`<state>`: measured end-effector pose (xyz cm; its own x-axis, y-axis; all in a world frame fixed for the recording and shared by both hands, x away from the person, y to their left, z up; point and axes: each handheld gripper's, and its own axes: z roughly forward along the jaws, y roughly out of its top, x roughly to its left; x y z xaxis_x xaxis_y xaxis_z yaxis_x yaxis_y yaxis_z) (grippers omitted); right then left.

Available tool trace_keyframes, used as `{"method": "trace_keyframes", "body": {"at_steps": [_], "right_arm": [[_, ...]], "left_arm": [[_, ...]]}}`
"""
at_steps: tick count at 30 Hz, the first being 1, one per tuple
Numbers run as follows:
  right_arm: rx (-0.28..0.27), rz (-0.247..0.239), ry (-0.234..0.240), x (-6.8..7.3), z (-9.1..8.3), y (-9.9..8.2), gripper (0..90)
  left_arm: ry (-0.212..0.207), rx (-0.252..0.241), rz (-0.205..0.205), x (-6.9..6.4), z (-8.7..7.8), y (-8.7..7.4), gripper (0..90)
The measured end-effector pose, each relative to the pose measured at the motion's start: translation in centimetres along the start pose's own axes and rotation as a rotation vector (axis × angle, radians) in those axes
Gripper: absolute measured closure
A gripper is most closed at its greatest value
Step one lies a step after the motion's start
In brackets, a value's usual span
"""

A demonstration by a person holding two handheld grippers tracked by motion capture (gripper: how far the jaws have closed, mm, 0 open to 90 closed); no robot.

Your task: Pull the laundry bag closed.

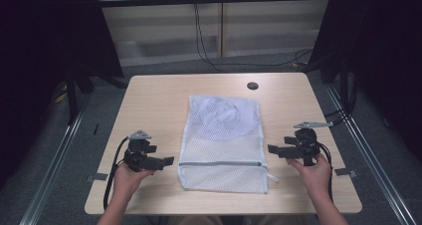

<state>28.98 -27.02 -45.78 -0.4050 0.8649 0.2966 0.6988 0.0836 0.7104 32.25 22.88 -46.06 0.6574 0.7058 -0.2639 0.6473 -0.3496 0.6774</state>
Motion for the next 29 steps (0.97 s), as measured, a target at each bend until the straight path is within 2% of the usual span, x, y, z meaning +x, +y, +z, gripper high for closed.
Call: {"method": "trace_keyframes", "body": {"at_steps": [5, 6, 13, 22, 29], "right_arm": [[-0.006, -0.006, -0.028, -0.7, -0.2, -0.1, 14.6], [-0.008, -0.008, -0.028, -0.8, -0.2, -0.2, 14.6], [-0.001, -0.009, -0.043, -1.3, -0.1, -0.5, 14.6], [-0.007, 0.0, -0.053, -2.2, 0.2, -1.1, 14.7], [0.004, -0.004, -0.073, -2.5, 0.4, -1.3, 14.6]], "left_arm": [[0.03, -0.018, -0.02, 0.9, -0.3, -0.3, 7.3], [0.022, -0.013, -0.028, 1.1, -0.4, -0.4, 7.3], [0.048, -0.01, -0.028, 2.3, -0.4, -0.9, 7.1], [0.067, -0.036, -0.038, 2.9, -0.5, -1.2, 7.0], [0.09, -0.001, -0.025, 3.2, 0.1, -1.4, 6.1]]}}
